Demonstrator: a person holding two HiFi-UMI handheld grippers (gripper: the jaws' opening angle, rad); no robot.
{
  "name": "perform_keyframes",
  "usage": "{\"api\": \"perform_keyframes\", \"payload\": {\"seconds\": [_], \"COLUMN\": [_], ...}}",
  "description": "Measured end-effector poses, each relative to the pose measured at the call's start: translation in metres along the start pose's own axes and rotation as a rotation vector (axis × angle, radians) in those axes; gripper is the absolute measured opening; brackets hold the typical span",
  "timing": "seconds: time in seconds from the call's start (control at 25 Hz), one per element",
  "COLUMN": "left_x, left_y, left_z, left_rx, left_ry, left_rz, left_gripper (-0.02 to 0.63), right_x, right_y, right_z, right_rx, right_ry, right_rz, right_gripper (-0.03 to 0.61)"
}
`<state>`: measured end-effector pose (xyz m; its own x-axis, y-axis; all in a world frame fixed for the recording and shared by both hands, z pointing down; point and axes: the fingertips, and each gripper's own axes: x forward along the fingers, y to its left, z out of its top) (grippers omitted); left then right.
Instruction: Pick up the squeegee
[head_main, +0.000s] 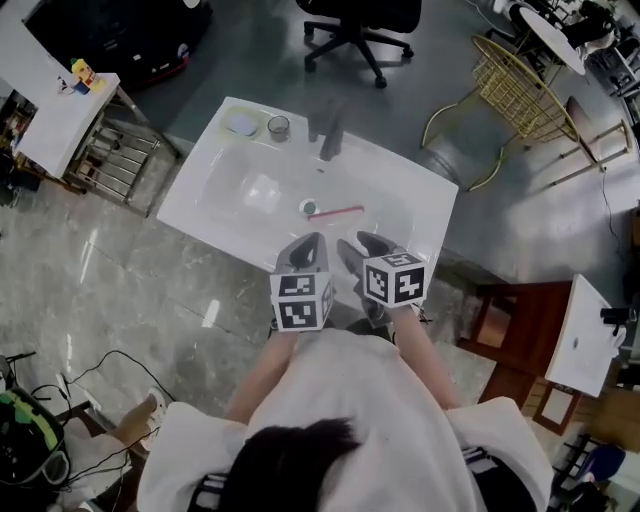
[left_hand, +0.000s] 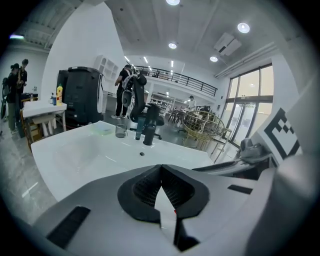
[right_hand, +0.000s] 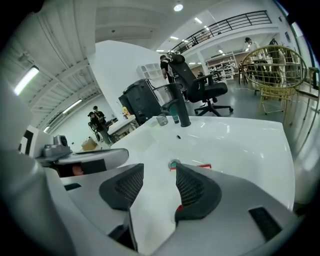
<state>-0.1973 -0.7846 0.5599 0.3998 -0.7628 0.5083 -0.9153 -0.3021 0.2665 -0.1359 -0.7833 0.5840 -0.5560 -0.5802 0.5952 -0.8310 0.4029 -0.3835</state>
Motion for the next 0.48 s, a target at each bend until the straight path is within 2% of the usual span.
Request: {"api": "perform_keyframes", "payload": {"seconds": [0.16, 0.48], "left_x": [0.010, 0.022], "left_y": [0.009, 0.040], "left_z": [0.003, 0.003], "left_rx": [0.003, -0.030], "left_ry": [0.012, 0.038], "left_rz": [0.004, 0.036], "left_gripper": [0.023, 0.023], "right_x": [0.020, 0.070], "right_y": [-0.018, -0.050], "right_z": [-0.013, -0.053], "right_rx": [0.013, -0.031], "right_ry": [0.081, 0.310], "right_rz": [-0.046, -0.113], "right_gripper": [0.216, 0.229]}}
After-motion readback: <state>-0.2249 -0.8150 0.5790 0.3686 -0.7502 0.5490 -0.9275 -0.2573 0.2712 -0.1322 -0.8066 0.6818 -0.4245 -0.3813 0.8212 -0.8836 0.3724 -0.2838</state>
